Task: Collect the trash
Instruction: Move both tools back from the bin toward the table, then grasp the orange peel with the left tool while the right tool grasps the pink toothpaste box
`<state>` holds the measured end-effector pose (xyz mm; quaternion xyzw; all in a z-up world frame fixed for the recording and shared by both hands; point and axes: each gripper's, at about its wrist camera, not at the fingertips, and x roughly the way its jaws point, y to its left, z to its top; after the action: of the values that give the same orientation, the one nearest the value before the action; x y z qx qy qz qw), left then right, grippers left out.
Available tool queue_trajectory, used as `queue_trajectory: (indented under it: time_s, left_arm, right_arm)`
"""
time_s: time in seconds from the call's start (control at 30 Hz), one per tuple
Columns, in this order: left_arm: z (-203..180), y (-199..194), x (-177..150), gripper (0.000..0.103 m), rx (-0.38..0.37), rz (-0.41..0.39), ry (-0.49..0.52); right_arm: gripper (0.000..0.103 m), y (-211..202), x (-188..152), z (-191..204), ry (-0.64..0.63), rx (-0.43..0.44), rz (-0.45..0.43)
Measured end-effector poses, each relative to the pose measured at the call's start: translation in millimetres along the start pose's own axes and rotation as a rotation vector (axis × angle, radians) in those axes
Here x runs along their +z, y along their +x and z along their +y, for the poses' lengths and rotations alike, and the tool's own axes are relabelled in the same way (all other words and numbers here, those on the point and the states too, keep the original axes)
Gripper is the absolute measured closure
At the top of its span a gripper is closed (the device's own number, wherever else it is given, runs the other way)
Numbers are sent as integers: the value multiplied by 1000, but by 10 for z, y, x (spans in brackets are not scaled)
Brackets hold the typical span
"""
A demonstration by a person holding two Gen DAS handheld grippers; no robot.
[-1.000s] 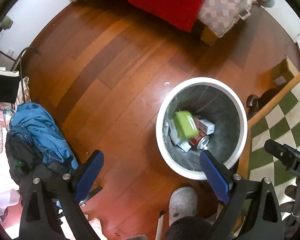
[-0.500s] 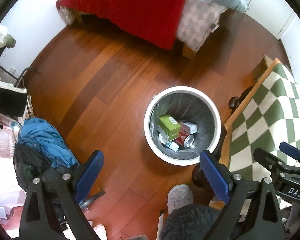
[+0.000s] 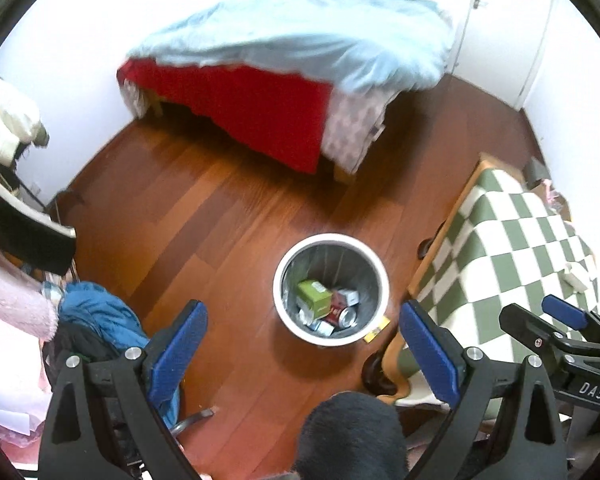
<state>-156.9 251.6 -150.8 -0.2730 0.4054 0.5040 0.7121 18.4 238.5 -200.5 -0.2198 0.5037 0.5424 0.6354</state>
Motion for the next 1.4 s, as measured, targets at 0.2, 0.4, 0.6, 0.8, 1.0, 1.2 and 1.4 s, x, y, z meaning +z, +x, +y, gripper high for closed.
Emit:
queue_trajectory:
  time_s: [0.2,0.4,0.6,0.8,1.0,1.2,1.4]
  left_arm:
    - [-449,-348,-10,5,-15,-67,53]
    - [-1352,-53,6,5,-51,-47,135]
    - [-2509,669,78,5,-59,16,207]
    - [-3493,1505,126,5,-51,137,284]
    - [-4048,2117,198,5,-10,202,359]
    - [-4260,2313,276,5,-2,215,405]
    - [-4310,2369,297,5,5,228,418]
  right_arm:
    - [0,-748,-178,-253,84,85,-118]
    - [0,-1195,-379,-1089,219,59,-155]
    - [0,-1267,-407,-2499,403,-107,-122]
    - [0,-990,-336,-4218,743,-189,-74]
    - [0,-453,-226,-5295,1049,-191,-65]
    - [0,78,-186,-5806,1274,-172,-88]
    - [29,229,118,-5829,1184,-353,-54]
